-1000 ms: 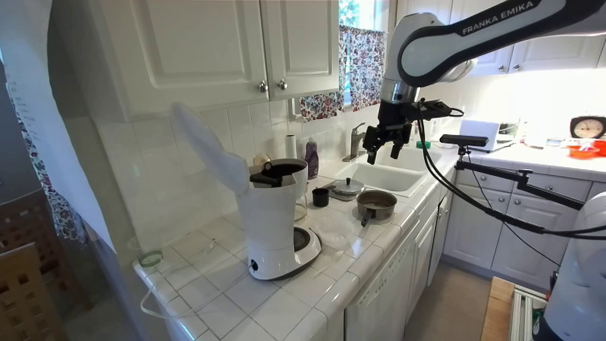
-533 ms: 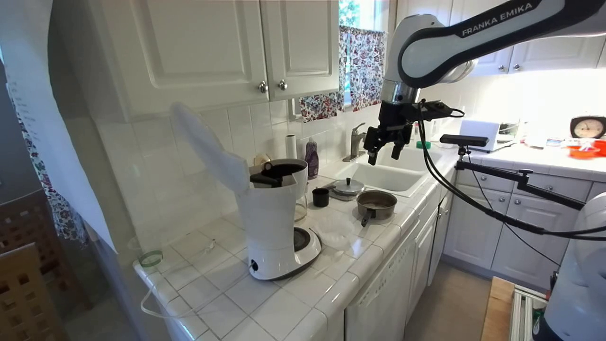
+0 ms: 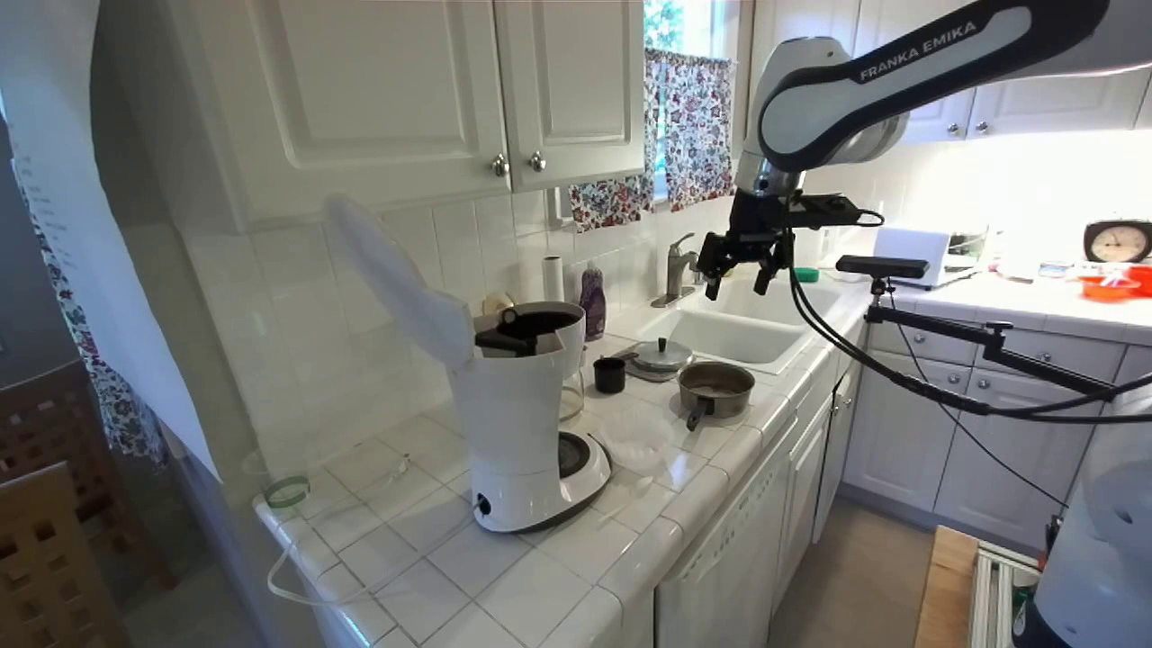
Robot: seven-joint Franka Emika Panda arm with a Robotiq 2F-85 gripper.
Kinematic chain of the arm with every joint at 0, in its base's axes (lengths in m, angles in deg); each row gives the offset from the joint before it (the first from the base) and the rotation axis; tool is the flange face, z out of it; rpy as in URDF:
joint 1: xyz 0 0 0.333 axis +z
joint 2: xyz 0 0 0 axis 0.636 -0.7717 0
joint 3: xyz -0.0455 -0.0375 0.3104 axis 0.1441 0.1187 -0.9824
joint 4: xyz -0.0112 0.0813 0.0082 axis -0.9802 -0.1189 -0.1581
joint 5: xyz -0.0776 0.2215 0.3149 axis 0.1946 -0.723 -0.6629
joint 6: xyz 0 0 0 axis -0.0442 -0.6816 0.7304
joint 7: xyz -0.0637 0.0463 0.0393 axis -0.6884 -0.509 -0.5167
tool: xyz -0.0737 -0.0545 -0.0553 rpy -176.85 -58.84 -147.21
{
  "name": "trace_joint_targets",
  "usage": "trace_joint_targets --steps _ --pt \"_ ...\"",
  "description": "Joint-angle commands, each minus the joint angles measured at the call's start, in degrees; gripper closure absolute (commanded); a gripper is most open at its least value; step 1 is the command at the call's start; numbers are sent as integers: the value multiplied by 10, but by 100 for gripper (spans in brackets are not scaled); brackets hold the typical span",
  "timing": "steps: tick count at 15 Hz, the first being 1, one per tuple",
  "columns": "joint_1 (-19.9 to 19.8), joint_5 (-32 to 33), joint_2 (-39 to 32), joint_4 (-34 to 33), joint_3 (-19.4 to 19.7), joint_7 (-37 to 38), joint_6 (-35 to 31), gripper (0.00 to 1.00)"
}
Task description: Put the silver lid on the pot
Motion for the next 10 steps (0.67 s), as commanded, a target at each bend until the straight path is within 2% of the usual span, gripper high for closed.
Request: trace_joint_targets --steps 1,6,10 --pt "-22 3 -47 -30 20 -7 -33 0" --pt "-17 2 -89 -44 62 -124 -51 0" --pt "-17 -6 -122 -50 91 -210 -94 0"
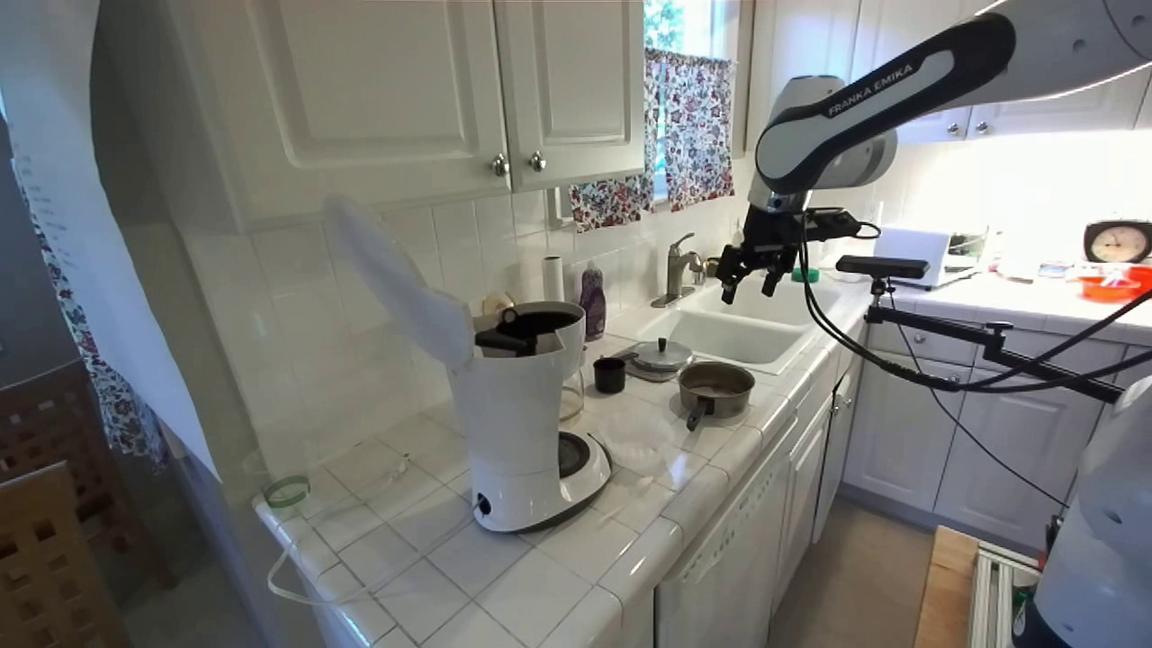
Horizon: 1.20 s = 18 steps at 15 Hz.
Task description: Put the silver lid on the pot
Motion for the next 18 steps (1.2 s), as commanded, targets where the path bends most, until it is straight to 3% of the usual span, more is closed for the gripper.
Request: trace_joint_targets --steps 1,4,18 --pt "2 -7 -40 -17 25 -72 -41 0" --pt "-7 13 -55 -14 31 -83 -53 0" --pt "-7 -19 -67 -28 42 -84 -43 0"
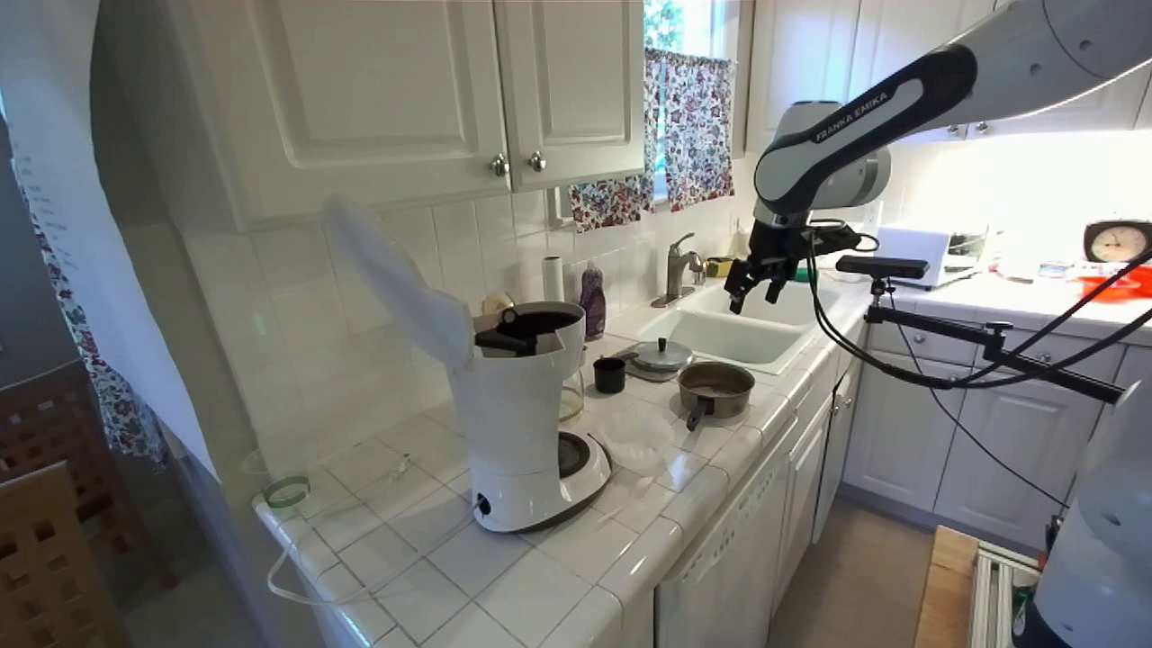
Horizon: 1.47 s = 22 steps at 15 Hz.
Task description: Put the silver lid on the pot
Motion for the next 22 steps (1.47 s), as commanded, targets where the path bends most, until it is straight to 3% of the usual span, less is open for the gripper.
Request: trace_joint_targets --steps 1,9,17,19,20,22 --pt "-7 -17 -21 -25 9 5 0 0" --pt "-16 -29 -98 -92 30 -19 -7 0" --pt "-28 -61 -192 -156 21 -94 -64 0" --pt "-36 -88 -210 -173 14 -123 -53 0" --pt "-31 -56 -181 -143 14 -90 -58 0" --pt "-33 -58 -188 -146 12 -92 -58 0"
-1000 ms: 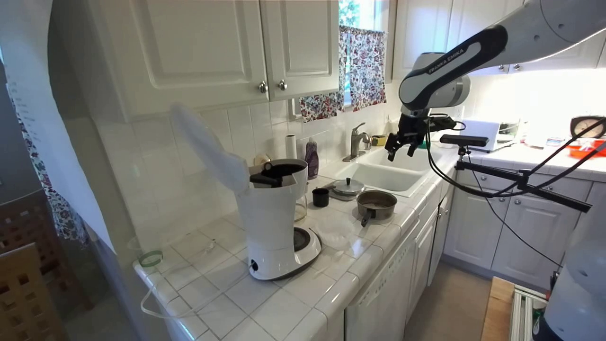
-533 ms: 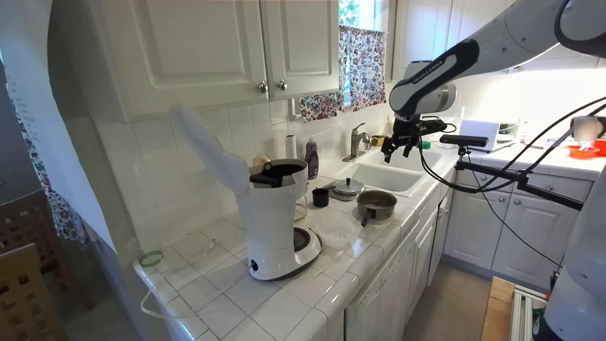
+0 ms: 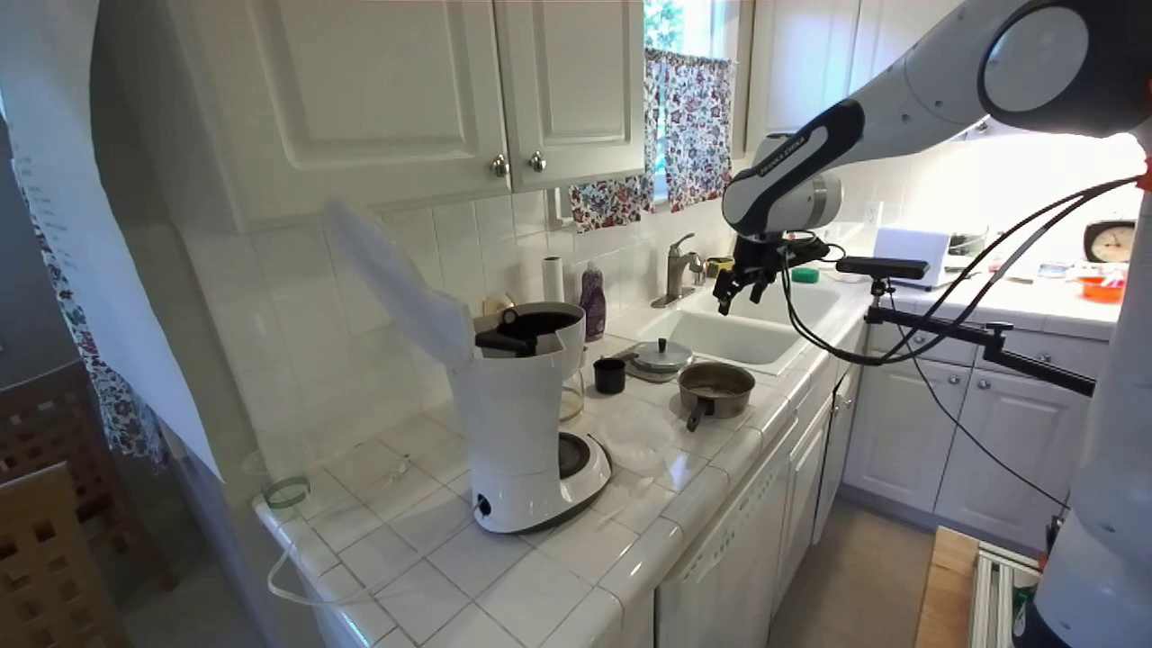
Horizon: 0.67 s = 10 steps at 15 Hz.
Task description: Put the silver lid on the pot
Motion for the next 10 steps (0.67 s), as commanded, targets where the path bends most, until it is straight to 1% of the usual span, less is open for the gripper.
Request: trace_joint_targets --steps 1,4,6,8,9,10 --pt "-11 3 1 -1 -11 2 1 0" --pt "-11 2 2 -1 -12 2 1 0" --pt "-12 11 -14 -8 -7 26 -34 0" --pt "-19 -9 -22 -17 -9 13 -47 0" --pt "-21 -5 -27 -18 -8 23 -62 0" --pt "-26 -15 -32 -21 -9 16 -66 0"
